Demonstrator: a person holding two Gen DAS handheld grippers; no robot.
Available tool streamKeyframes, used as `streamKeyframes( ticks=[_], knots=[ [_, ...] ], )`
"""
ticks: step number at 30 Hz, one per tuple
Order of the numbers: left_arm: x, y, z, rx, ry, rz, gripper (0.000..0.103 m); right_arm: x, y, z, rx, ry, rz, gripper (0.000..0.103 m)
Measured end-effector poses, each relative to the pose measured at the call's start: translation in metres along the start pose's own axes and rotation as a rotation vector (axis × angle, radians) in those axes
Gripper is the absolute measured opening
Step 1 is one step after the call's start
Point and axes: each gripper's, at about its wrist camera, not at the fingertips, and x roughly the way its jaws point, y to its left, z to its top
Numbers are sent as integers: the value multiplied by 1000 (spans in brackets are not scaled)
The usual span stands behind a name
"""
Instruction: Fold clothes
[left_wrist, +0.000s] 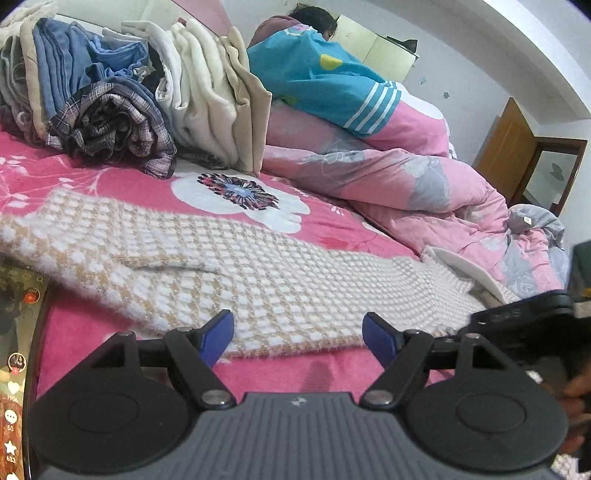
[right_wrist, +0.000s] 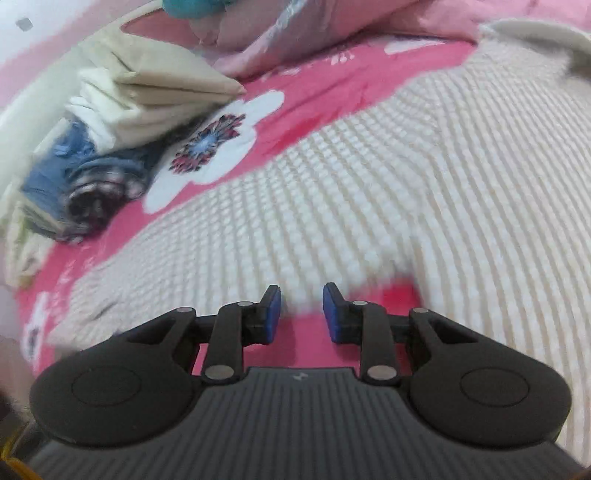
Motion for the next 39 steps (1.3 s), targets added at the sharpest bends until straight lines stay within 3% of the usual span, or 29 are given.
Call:
streamKeyframes(
  ticks=[4, 8, 13, 17, 21, 25, 32, 33, 35, 39],
  knots=[
    [1, -1, -1, 11, -2, 1, 80, -14, 12, 0, -37, -59, 14, 26],
    [2, -1, -1, 20, -3, 7, 80, -2, 33, 16, -103, -133, 64, 27],
    [3, -5, -1, 41, 1, 23, 80, 18, 30, 2, -104, -48, 47, 27],
    [5, -12, 0, 81, 15, 54, 80, -34, 11, -31, -27, -16, 65, 28],
    [-3, -23, 2, 107, 5, 105, 80, -109, -6, -79, 5, -114, 62, 32],
    [-17, -37, 0, 98, -4, 93, 83, -168, -25, -123, 84, -235, 0, 51],
    [-34, -90, -31, 258, 63, -13, 86, -195, -57, -161, 230, -335, -116, 63],
    [-36, -97, -36, 274, 74, -26, 87, -197, -59, -164, 224, -342, -142, 64],
    [-39, -110, -48, 314, 101, -47, 87, -200, -59, -170, 193, -361, -208, 77],
    [-39, -135, -67, 392, 143, -71, 88, -206, -60, -181, 121, -386, -313, 85]
  ],
)
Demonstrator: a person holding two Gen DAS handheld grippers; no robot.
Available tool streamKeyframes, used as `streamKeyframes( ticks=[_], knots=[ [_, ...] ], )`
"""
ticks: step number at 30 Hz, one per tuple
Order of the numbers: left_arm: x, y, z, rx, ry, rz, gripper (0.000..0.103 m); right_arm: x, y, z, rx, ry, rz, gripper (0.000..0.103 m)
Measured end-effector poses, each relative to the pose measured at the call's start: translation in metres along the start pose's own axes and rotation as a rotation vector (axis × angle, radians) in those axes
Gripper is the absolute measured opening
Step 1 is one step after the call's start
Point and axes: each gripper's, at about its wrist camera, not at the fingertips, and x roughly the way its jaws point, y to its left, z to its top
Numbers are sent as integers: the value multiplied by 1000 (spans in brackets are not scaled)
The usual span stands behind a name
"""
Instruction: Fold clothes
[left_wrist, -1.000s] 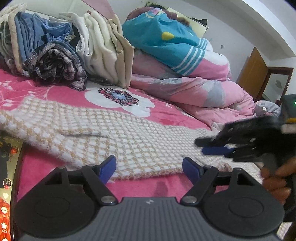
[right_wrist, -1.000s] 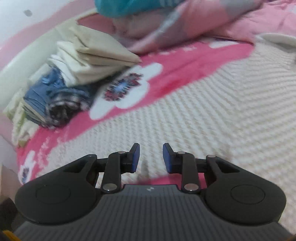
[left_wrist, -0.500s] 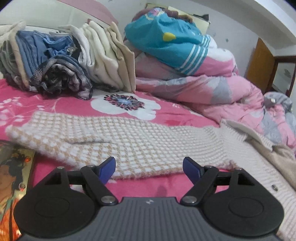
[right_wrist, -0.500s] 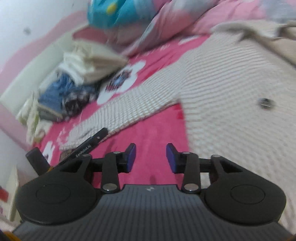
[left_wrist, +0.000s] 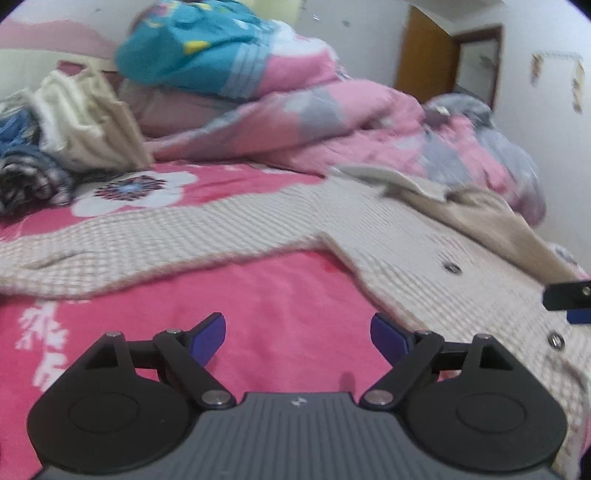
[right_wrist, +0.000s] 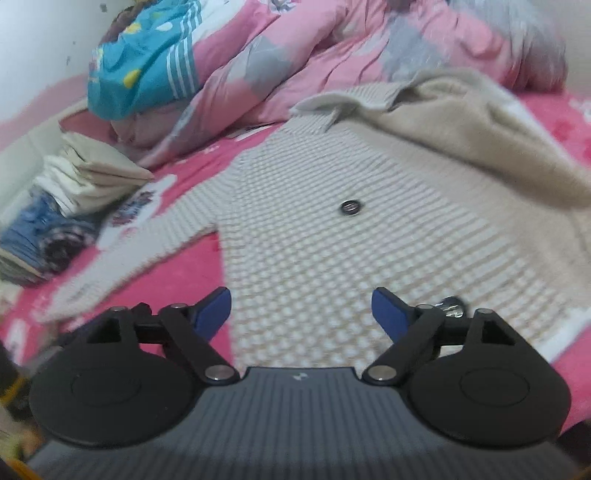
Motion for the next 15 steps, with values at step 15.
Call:
streamKeyframes(
  ticks=[15],
  knots=[
    [27, -55, -26, 162, 120, 41, 103, 23, -47, -29, 44, 79, -136, 100]
  ],
)
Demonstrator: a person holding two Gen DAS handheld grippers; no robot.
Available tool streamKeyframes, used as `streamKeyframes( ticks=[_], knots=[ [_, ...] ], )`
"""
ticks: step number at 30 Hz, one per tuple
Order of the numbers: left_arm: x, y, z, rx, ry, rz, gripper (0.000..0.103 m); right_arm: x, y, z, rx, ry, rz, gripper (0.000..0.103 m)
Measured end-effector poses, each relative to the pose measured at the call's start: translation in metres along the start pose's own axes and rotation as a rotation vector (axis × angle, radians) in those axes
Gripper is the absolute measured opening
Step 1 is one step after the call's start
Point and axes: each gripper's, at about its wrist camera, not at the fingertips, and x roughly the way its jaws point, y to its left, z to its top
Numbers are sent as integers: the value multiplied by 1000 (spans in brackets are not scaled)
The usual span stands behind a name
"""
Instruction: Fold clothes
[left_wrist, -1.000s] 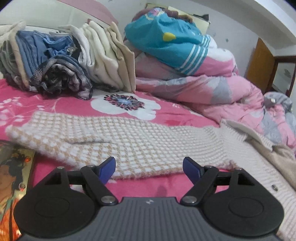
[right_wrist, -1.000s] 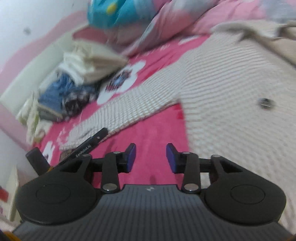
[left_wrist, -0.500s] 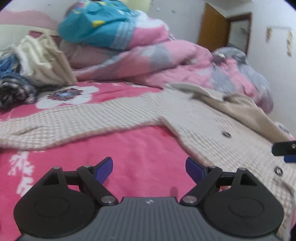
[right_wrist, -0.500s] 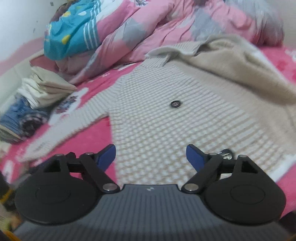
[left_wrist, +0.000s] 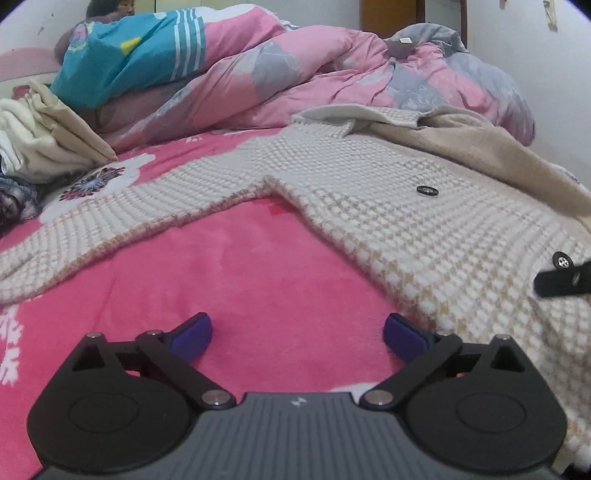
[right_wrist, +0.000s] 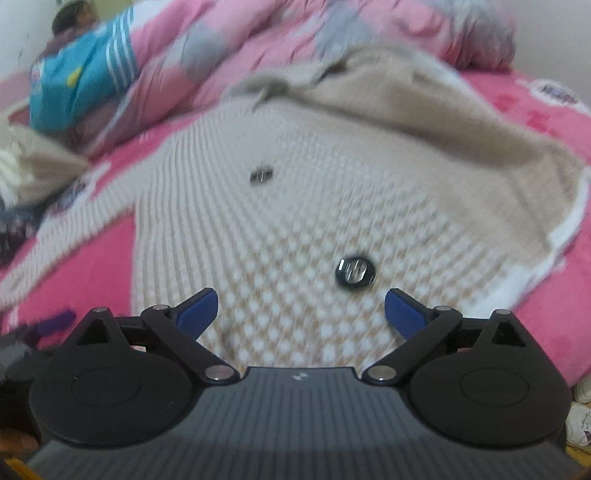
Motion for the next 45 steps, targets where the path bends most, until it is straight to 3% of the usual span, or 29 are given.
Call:
streamKeyframes(
  ticks=[10, 25, 35, 40, 45],
  knots=[
    [2, -2, -4, -24, -27, 16, 103, 7, 17, -18, -116, -23, -78, 102],
    [-1, -5, -3, -43, -12, 30, 103, 3, 22, -25, -100, -73, -112, 102],
    [-6, -8, 3, -38, 25, 52, 103, -1, 20, -34, -116, -123, -94, 102],
    [-18, -14, 13, -25, -11, 44, 103, -3, 18, -35, -108, -143, -80, 102],
    [-24, -28, 18, 29, -32, -16, 103, -18, 1, -35, -4, -176, 12, 102]
  ],
)
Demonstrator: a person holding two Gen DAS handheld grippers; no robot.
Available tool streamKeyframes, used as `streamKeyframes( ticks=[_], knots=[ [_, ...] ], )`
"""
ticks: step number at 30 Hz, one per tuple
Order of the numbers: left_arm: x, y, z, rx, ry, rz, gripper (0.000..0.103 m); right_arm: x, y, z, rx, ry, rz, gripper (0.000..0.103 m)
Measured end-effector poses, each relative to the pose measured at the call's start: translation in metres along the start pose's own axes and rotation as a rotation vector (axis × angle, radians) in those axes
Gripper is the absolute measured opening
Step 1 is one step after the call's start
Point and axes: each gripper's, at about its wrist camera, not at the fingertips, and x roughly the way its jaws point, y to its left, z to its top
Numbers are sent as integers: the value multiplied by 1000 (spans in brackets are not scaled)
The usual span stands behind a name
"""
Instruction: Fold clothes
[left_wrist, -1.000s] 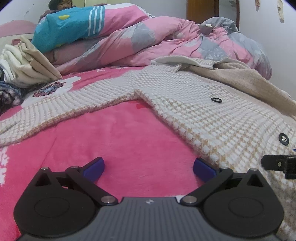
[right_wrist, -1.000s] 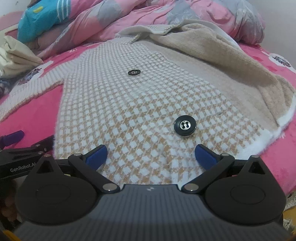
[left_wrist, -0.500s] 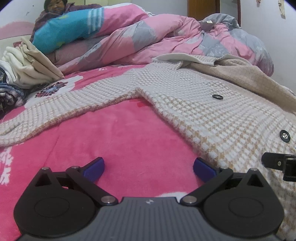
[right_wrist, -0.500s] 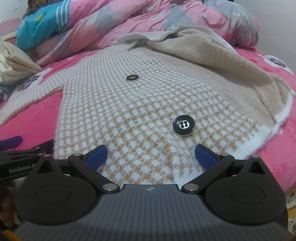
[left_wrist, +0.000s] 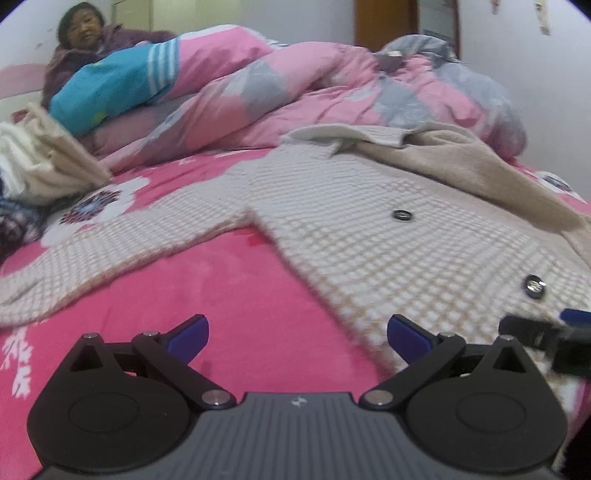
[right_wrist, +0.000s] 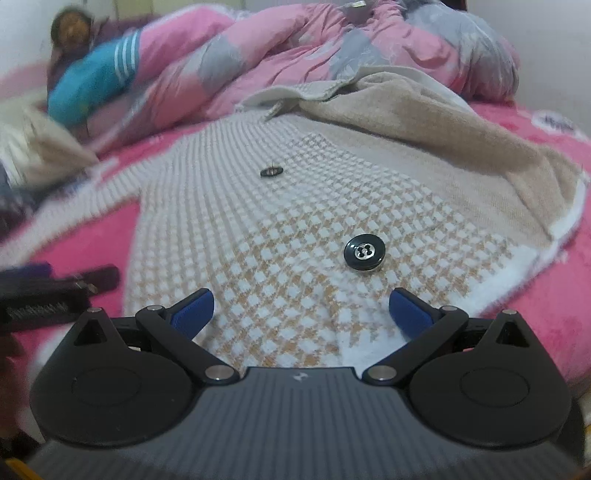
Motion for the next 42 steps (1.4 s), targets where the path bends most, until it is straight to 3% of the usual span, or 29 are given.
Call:
streamKeyframes(
  ticks=[5, 8, 15, 21, 24, 28, 33, 35, 42],
  knots=[
    [-3, -18, 0, 56, -12, -44, 103, -22, -43, 0, 224, -54, 148, 102],
    [-3, -30, 2, 85, -43, -88, 103, -34, -65, 2, 309, -80, 177, 102],
    [10, -65, 13, 181, -69, -163, 103, -62, -98, 8, 292, -189, 43, 102],
    [26, -83, 15, 225, -35, -203, 103, -73, -139, 21, 270, -272, -73, 102],
    [35, -85, 8, 231, 11, -215, 103, -69, -167, 34, 305, -305, -113, 102],
    [38, -82, 2, 216, 13, -226, 103, -57, -213, 50, 404, -344, -139, 100],
    [42, -82, -1, 212, 6, -231, 103, -29, -274, 65, 597, -354, -140, 85],
    [43, -83, -1, 208, 3, -232, 103, -14, -295, 69, 659, -335, -132, 60],
    [44, -83, -1, 204, -1, -235, 103, 33, -331, 79, 721, -257, -167, 42]
  ],
)
